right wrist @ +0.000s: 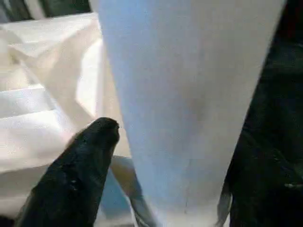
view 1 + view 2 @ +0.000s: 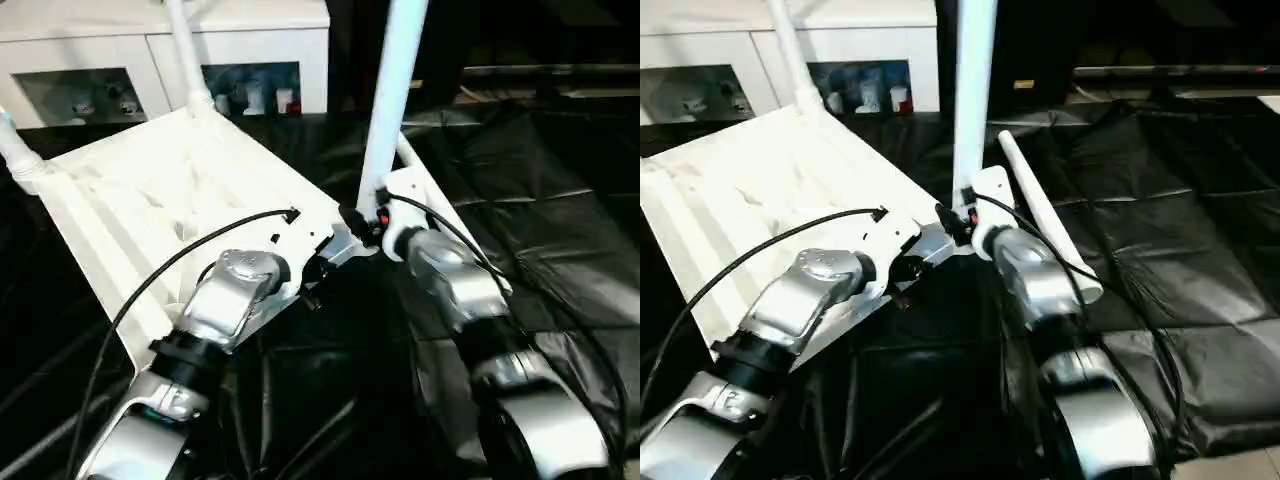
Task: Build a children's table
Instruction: Insert table leg to table base, then rotate leg to tighten
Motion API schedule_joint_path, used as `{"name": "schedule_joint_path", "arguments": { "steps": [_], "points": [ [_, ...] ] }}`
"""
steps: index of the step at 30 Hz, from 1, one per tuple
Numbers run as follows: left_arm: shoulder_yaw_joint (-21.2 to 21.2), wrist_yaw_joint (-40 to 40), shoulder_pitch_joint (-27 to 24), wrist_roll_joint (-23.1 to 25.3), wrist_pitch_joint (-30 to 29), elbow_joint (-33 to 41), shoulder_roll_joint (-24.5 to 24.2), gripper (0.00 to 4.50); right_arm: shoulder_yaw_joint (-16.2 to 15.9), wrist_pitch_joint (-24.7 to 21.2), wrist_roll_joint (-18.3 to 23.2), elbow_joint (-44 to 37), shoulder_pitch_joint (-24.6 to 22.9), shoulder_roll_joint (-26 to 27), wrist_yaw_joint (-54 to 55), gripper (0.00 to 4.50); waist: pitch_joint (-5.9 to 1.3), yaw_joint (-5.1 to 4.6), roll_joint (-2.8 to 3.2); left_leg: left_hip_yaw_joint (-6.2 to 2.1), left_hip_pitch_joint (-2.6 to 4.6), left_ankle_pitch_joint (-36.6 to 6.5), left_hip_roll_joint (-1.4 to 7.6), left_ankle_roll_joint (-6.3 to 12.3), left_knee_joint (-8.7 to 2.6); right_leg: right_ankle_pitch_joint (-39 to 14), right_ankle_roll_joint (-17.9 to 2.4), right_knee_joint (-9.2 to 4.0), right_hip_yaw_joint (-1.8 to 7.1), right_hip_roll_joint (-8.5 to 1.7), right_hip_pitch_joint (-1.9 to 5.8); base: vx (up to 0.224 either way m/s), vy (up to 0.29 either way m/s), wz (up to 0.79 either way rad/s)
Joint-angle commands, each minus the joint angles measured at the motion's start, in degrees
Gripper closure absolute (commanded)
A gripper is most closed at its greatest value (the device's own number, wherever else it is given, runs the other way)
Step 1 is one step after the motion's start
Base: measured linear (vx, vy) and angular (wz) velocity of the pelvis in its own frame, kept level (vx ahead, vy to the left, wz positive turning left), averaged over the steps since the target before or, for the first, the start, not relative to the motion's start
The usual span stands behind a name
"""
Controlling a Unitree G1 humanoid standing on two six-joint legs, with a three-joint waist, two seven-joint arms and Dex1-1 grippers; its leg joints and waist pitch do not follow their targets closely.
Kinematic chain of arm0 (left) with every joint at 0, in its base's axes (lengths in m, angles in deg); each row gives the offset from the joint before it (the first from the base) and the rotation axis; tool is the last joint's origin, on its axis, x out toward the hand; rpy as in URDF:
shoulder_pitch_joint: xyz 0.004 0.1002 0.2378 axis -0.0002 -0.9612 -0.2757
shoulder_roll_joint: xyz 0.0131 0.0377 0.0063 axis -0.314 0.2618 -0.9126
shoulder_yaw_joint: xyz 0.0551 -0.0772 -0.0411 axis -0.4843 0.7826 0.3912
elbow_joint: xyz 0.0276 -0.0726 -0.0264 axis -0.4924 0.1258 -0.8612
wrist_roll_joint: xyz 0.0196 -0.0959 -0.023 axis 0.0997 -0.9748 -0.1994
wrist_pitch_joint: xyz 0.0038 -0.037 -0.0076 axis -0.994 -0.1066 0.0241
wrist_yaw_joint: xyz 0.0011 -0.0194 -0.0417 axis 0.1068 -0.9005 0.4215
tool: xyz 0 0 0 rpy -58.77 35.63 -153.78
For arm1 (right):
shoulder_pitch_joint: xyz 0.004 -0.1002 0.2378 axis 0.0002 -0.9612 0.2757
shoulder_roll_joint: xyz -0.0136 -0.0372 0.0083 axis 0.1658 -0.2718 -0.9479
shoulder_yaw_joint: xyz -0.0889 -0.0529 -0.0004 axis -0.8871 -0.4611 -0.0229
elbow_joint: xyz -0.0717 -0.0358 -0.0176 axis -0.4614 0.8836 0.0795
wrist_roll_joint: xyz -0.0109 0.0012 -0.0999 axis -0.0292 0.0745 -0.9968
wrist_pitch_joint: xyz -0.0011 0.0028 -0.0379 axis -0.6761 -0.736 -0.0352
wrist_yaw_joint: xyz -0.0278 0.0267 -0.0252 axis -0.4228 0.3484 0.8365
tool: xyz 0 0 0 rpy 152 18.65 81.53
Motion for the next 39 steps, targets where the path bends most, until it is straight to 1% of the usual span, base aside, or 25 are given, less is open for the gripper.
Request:
{"name": "schedule_joint_path", "arguments": {
  "steps": [1, 2, 3, 4, 5, 6, 9, 11, 13, 14, 16, 17, 19, 20, 21, 22, 23, 26, 28, 29, 31, 32, 34, 35, 39],
  "points": [
    [-0.78, -3.05, 0.77, -2.07, 4.93, 3.75, -0.07, 4.5, -3.32, -2.83, 1.67, -3.49, -2.84, 0.5, -5.1, 0.52, -3.89, 0.62, -0.08, -1.7, 1.09, -11.19, 3.8, 4.51, -3.51, -8.18, -14.0, -3.72, 3.09, -4.4, 2.54, 0.0, 0.0, 0.0],
    [-0.85, -3.46, 0.67, -2.12, 5.39, 3.72, -0.32, 4.5, -3.44, -3.01, 1.72, -4.42, -3.22, 0.12, -5.54, 0.52, -3.97, 0.61, -0.02, -1.73, 0.94, -10.04, 3.84, 4.8, -3.47, -6.87, -14.28, -3.48, 3.06, -4.44, 2.7, 0.0, 0.0, 0.0],
    [-1.08, -4.93, 0.33, -2.32, 7.07, 3.56, -1.18, 4.5, -3.86, -3.63, 1.86, -7.66, -4.56, -1.27, -7.05, 0.38, -4.21, 0.89, -0.04, -1.81, 0.86, -7.39, 3.81, 5.68, -3.26, -3.75, -14.36, -3.06, 2.88, -4.26, 3.01, 0.056, -0.017, 0.03],
    [-1.1, -5.21, 0.24, -2.37, 7.33, 3.59, -1.35, 4.5, -3.94, -3.77, 1.91, -8.26, -4.81, -1.6, -7.36, 0.29, -4.29, 0.99, 0.01, -1.69, 1.03, -6.5, 3.88, 6.1, -3.11, -2.07, -14.75, -2.82, 2.92, -4.26, 2.84, 0.0, 0.0, 0.0],
    [-1.14, -5.78, 0.08, -2.47, 7.82, 3.66, -1.71, 4.5, -4.08, -4.06, 2.0, -9.45, -5.33, -2.27, -8.01, 0.23, -4.39, 1.05, 0.37, -1.71, 1.01, -4.87, 3.87, 6.9, -2.96, 0.69, -15.46, -2.52, 2.82, -4.12, 2.87, 0.0, 0.0, 0.0],
    [-1.23, -6.63, -0.14, -2.63, 8.53, 3.82, -2.29, 4.5, -4.25, -4.53, 2.13, -11.29, -6.16, -3.49, -9.15, 0.13, -4.6, 1.29, 0.19, -1.61, 1.05, -3.51, 3.79, 7.72, -2.67, 3.16, -15.91, -2.18, 2.84, -4.11, 3.01, 0.0, 0.0, 0.0],
    [-1.37, -9.3, -0.74, -3.25, 10.13, 4.19, -3.83, 4.5, -4.26, -6.63, 2.94, -16.7, -8.74, -7.22, -12.6, 0.13, -4.71, 1.86, 0.17, -1.59, 0.92, -1.47, 3.83, 9.24, -2.36, 5.74, -16.39, -1.75, 2.81, -4.19, 3.08, 0.0, 0.0, 0.0],
    [-1.68, -11.3, -1.17, -3.77, 11.13, 4.54, -4.67, 4.5, -4.14, -7.5, 3.3, -18.73, -9.8, -9.1, -14.42, 0.13, -4.75, 2.08, 0.18, -1.59, 0.9, -1.12, 3.82, 9.67, -2.21, 5.68, -16.43, -1.64, 2.77, -4.07, 3.01, 0.0, 0.0, 0.0],
    [-2.04, -13.33, -1.7, -4.32, 11.73, 5.14, -5.41, 4.5, -4.2, -8.28, 3.5, -20.61, -10.77, -10.81, -16.3, 0.13, -4.52, 2.18, 0.16, -1.57, 0.78, -2.69, 3.86, 9.34, -2.26, 3.25, -16.38, -1.92, 2.73, -4.13, 2.9, 0.0, 0.0, 0.0],
    [-2.04, -13.33, -1.7, -4.32, 11.73, 5.14, -5.41, 4.5, -4.2, -8.28, 3.5, -20.61, -10.77, -10.81, -16.3, 0.13, -4.5, 2.36, 0.12, -1.58, 0.83, -3.95, 3.93, 8.67, -2.3, 1.24, -16.06, -2.0, 2.76, -4.22, 2.99, 0.0, 0.0, 0.0],
    [-2.36, -15.41, -2.19, -5.02, 12.47, 5.77, -6.08, 4.5, -4.32, -9.08, 3.8, -22.39, -11.61, -12.27, -17.99, 0.13, -4.3, 2.47, 0.17, -1.55, 1.03, -6.4, 3.94, 7.1, -2.44, -2.97, -15.57, -2.44, 2.8, -4.13, 2.77, 0.0, 0.0, 0.0],
    [-2.64, -17.25, -2.59, -5.64, 13.22, 6.31, -6.69, 4.5, -4.46, -9.65, 4.31, -23.69, -12.19, -13.44, -19.4, 0.13, -4.31, 2.58, 0.18, -1.53, 1.13, -6.71, 3.98, 6.73, -2.44, -3.57, -15.4, -2.49, 2.86, -4.15, 2.71, 0.0, 0.0, 0.0],
    [-3.08, -19.4, -3.05, -6.22, 13.9, 6.9, -7.53, 4.5, -4.58, -10.17, 5.04, -25.24, -12.9, -15.04, -21.3, 0.13, -4.32, 2.82, 0.17, -1.59, 1.03, -6.95, 4.03, 6.15, -2.43, -3.88, -14.99, -2.33, 2.93, -4.17, 2.79, 0.0, 0.0, 0.0],
    [-3.09, -19.46, -3.06, -6.24, 13.92, 6.92, -7.55, 4.5, -4.58, -10.18, 5.06, -25.28, -12.92, -15.09, -21.35, 0.13, -4.62, 3.02, 0.1, -1.55, 1.2, -6.64, 4.01, 5.99, -2.29, -3.68, -14.91, -2.23, 2.93, -4.13, 2.74, 0.0, 0.0, 0.0],
    [-3.6, -21.59, -3.55, -6.74, 14.51, 7.55, -8.53, 4.5, -4.7, -11.42, 6.54, -28.09, -14.41, -17.41, -24.21, 0.13, -4.54, 3.05, 0.17, -1.48, 1.15, -6.82, 3.98, 5.84, -2.26, -3.95, -14.94, -2.25, 2.96, -4.1, 2.59, 0.0, 0.0, 0.0],
    [-3.6, -21.59, -3.55, -6.74, 14.51, 7.55, -8.53, 4.5, -4.7, -11.42, 6.54, -28.09, -14.41, -17.41, -24.21, 0.13, -4.49, 3.17, 0.16, -1.51, 1.11, -7.25, 3.91, 5.84, -2.27, -4.48, -14.75, -2.36, 2.92, -4.04, 2.7, 0.0, 0.0, 0.0],
    [-3.72, -22.15, -3.69, -6.9, 14.76, 7.73, -8.8, 4.5, -4.79, -11.86, 7.1, -29.25, -15.05, -18.23, -25.28, 0.13, -4.52, 3.45, 0.19, -1.48, 1.33, -7.62, 4.13, 5.57, -2.29, -4.82, -14.47, -2.27, 3.01, -4.11, 2.55, 0.0, 0.0, 0.0],
    [-3.62, -23.68, -3.83, -7.56, 14.81, 8.13, -9.52, 4.5, -5.19, -12.84, 7.96, -33.04, -17.67, -21.37, -28.59, 0.13, -4.5, 3.72, 0.18, -1.6, 1.09, -7.86, 4.14, 5.4, -2.26, -5.51, -13.97, -2.28, 2.99, -4.15, 2.63, 0.0, 0.0, 0.0],
    [-3.69, -24.73, -3.88, -7.72, 15.17, 8.17, -9.92, 4.5, -5.31, -12.88, 7.94, -34.19, -18.71, -22.59, -30.2, 0.13, -4.72, 3.84, -0.04, -1.6, 1.1, -8.28, 4.05, 5.15, -2.16, -6.49, -13.82, -2.37, 2.98, -4.25, 2.74, 0.0, 0.0, 0.0],
    [-3.79, -25.54, -3.91, -7.78, 15.47, 8.16, -10.18, 4.5, -5.51, -12.8, 7.9, -34.46, -19.0, -23.09, -30.82, 0.13, -4.74, 3.89, 0.14, -1.66, 0.99, -8.42, 3.99, 4.97, -2.11, -7.19, -13.69, -2.38, 2.97, -4.32, 2.78, 0.0, 0.0, 0.0],
    [-3.87, -26.17, -3.95, -7.83, 15.7, 8.19, -10.38, 4.5, -5.71, -12.73, 7.85, -34.59, -19.17, -23.42, -31.22, 0.13, -4.77, 3.91, 0.03, -1.64, 1.05, -8.55, 3.94, 4.84, -2.06, -7.92, -13.56, -2.5, 2.94, -4.29, 2.71, 0.0, 0.0, 0.0],
    [-3.96, -26.76, -4.0, -7.99, 15.9, 8.26, -10.6, 4.5, -6.01, -12.71, 7.81, -34.77, -19.3, -23.81, -31.49, 0.13, -4.86, 3.98, 0.14, -1.64, 1.03, -8.26, 3.9, 4.8, -1.98, -7.99, -13.59, -2.46, 2.95, -4.31, 2.71, 0.0, 0.0, 0.0],
    [-4.16, -27.56, -4.04, -8.32, 16.02, 8.46, -11.0, 4.5, -6.66, -12.19, 7.33, -34.72, -19.32, -24.17, -31.39, 0.13, -4.82, 4.02, 0.09, -1.62, 1.01, -8.27, 3.9, 4.79, -1.92, -8.31, -13.54, -2.45, 2.93, -4.2, 2.56, 0.0, 0.0, 0.0],
    [-4.16, -27.56, -4.04, -8.32, 16.02, 8.46, -11.0, 4.5, -6.66, -12.19, 7.33, -34.72, -19.32, -24.17, -31.39, 0.13, -5.01, 4.18, 0.13, -1.61, 1.07, -8.23, 3.87, 4.58, -1.81, -8.65, -13.43, -2.4, 2.92, -4.24, 2.63, 0.0, 0.0, 0.0],
    [-4.3, -28.51, -3.97, -8.45, 16.27, 8.51, -11.36, 4.5, -7.98, -10.21, 5.1, -33.24, -18.85, -23.96, -30.39, 0.13, -5.26, 4.41, 0.18, -1.64, 0.95, -7.03, 3.84, 4.63, -1.65, -6.86, -13.62, -2.0, 2.84, -4.13, 2.63, 0.0, 0.0, 0.0]
  ]
}}
